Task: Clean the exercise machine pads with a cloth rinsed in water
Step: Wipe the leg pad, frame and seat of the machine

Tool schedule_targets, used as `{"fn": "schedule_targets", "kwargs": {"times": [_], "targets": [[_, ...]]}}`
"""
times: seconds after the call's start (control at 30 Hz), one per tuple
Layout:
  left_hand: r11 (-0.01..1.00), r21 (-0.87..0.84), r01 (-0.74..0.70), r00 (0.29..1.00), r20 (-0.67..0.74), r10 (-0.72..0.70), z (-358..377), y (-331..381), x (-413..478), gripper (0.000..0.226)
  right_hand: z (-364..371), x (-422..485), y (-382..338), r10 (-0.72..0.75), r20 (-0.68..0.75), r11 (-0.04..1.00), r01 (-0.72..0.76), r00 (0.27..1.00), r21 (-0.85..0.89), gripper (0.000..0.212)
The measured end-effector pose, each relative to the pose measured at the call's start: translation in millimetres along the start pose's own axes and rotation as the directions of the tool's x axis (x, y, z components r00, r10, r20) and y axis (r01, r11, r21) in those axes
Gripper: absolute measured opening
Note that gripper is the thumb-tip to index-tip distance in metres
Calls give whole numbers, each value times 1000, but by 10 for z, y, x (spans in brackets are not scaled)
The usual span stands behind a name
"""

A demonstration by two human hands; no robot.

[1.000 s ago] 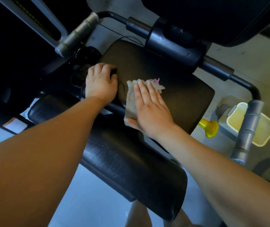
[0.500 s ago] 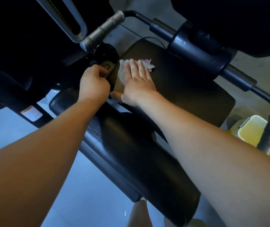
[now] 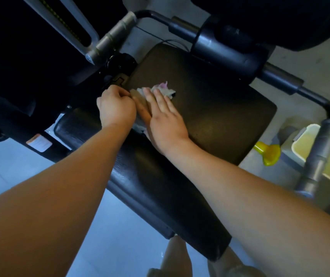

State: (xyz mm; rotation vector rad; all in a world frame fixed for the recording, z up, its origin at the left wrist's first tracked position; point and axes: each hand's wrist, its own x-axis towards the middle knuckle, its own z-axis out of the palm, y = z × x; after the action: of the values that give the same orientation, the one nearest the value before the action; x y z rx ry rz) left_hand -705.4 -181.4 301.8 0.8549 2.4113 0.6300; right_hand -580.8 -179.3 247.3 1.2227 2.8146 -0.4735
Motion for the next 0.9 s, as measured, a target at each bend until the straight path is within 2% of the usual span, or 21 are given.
{"fn": "schedule_targets", "kwargs": {"times": [0.13, 0.23, 0.37, 0.5, 0.63, 0.77, 0.9], "targets": [[977, 147, -154, 988, 3, 156, 196, 118, -151, 38, 14, -437, 211, 58, -50, 997, -56, 997, 47, 95], [955, 181, -235, 972, 36, 232, 354, 220, -251, 42, -3, -769, 400, 66, -50, 994, -61, 997, 85, 99], [942, 175, -285, 958, 75, 276, 584, 383, -410, 42, 28, -1166, 601, 103, -41, 987, -97, 994, 127, 101], [914, 208, -349, 936, 130, 328, 752, 465, -560, 42, 70, -1590, 785, 84, -22, 994, -82, 996, 73, 104], [880, 295, -371, 925, 200, 323, 837, 411, -636, 43, 114, -1987, 980, 56, -16, 998, -55, 998, 27, 98], [834, 330, -443, 896, 190, 401, 868, 286, -651, 43, 111, -2039, 1248, 72, 3, 997, -72, 997, 36, 97], [809, 373, -455, 891, 197, 410, 888, 263, -660, 43, 8, -1777, 1539, 173, 92, 972, -185, 981, 147, 101]]}}
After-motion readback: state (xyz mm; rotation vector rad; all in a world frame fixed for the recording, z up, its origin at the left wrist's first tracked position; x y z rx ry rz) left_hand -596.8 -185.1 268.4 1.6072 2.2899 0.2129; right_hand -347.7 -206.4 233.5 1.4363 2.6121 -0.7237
